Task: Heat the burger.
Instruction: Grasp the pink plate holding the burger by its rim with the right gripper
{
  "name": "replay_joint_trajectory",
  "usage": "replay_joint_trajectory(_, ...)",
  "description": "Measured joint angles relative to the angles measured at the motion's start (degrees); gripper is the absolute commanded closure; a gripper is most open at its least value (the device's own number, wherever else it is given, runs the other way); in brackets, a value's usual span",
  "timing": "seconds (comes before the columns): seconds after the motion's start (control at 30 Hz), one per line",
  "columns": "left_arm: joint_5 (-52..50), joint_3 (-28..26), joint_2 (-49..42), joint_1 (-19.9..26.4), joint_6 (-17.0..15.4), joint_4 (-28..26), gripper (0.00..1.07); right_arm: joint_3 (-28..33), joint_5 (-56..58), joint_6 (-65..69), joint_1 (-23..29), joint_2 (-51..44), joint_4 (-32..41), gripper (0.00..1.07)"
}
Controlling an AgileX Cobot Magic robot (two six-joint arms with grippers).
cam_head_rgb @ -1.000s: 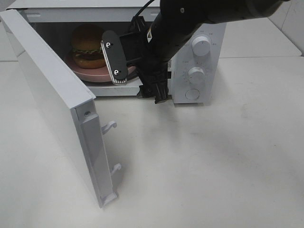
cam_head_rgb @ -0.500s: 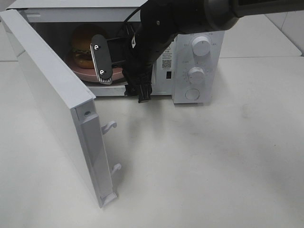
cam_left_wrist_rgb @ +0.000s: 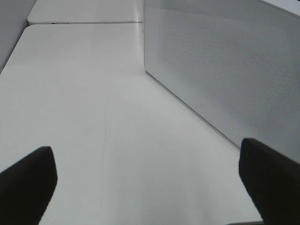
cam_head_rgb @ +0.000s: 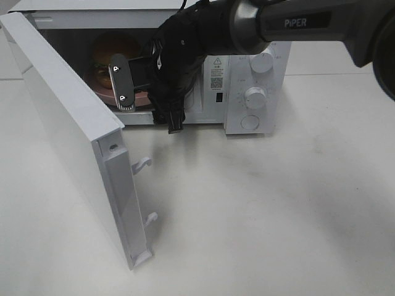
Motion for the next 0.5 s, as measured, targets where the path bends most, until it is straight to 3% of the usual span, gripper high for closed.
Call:
replay_joint_trajectory(0.47, 0.00, 0.00, 0.00, 0.00, 0.00, 0.00, 0.09, -9.74, 2.86, 0.11, -0.86, 7.68, 0.06, 0.32)
replay_joint_trajectory(0.5, 0.00, 0.00, 0.00, 0.00, 0.00, 0.06, 0.09, -10.89, 3.04, 0.11, -0.97, 8.37, 0.06, 0.38)
